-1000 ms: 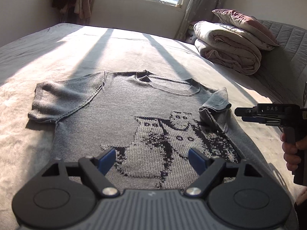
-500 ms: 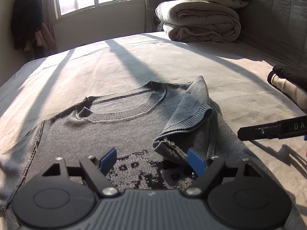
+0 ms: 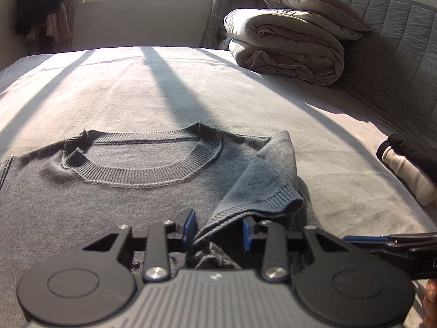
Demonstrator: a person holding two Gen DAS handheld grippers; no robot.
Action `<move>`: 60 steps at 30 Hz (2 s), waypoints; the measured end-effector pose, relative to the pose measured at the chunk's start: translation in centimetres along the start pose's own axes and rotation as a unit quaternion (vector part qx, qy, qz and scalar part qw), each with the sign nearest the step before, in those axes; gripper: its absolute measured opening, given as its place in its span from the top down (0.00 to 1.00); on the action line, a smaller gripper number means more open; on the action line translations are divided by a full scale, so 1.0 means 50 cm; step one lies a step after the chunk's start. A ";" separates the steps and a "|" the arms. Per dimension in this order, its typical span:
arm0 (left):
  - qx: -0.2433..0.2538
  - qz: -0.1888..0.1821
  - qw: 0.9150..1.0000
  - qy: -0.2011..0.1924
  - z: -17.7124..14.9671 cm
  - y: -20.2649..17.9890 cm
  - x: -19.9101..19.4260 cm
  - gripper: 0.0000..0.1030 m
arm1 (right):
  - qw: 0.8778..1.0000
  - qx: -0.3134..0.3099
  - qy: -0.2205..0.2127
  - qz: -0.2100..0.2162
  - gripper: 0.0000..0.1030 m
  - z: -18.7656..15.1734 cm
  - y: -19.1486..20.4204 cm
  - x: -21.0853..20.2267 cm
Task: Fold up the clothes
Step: 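Pinch the folded edge near the collar with both grippers, then open, then pinch the folded edge near the hem with the right gripper and smooth it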
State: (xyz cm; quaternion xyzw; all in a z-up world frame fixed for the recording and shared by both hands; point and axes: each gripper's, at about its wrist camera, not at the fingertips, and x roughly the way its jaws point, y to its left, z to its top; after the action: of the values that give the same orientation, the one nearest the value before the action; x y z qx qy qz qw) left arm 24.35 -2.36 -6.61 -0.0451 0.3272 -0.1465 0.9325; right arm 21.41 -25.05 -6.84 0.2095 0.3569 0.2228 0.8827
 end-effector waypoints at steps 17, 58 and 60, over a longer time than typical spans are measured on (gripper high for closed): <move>-0.249 -0.015 0.967 -0.048 -0.026 0.129 -0.018 0.66 | 0.999 -0.034 -0.008 0.011 0.48 -0.001 0.027 -0.007; -0.234 0.016 0.972 -0.010 -0.066 0.115 -0.151 0.57 | 0.973 -0.169 0.062 0.144 0.61 -0.015 0.118 0.014; -0.240 0.011 0.971 -0.004 -0.090 0.106 -0.180 0.57 | 0.967 -0.191 0.070 0.151 0.61 -0.022 0.133 0.012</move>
State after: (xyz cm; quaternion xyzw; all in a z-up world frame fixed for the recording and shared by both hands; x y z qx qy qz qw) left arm 16.15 5.44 -5.73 -0.2647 0.3500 -0.0537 0.8970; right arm 19.39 -19.10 -4.37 0.0726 0.3327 0.4319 0.8352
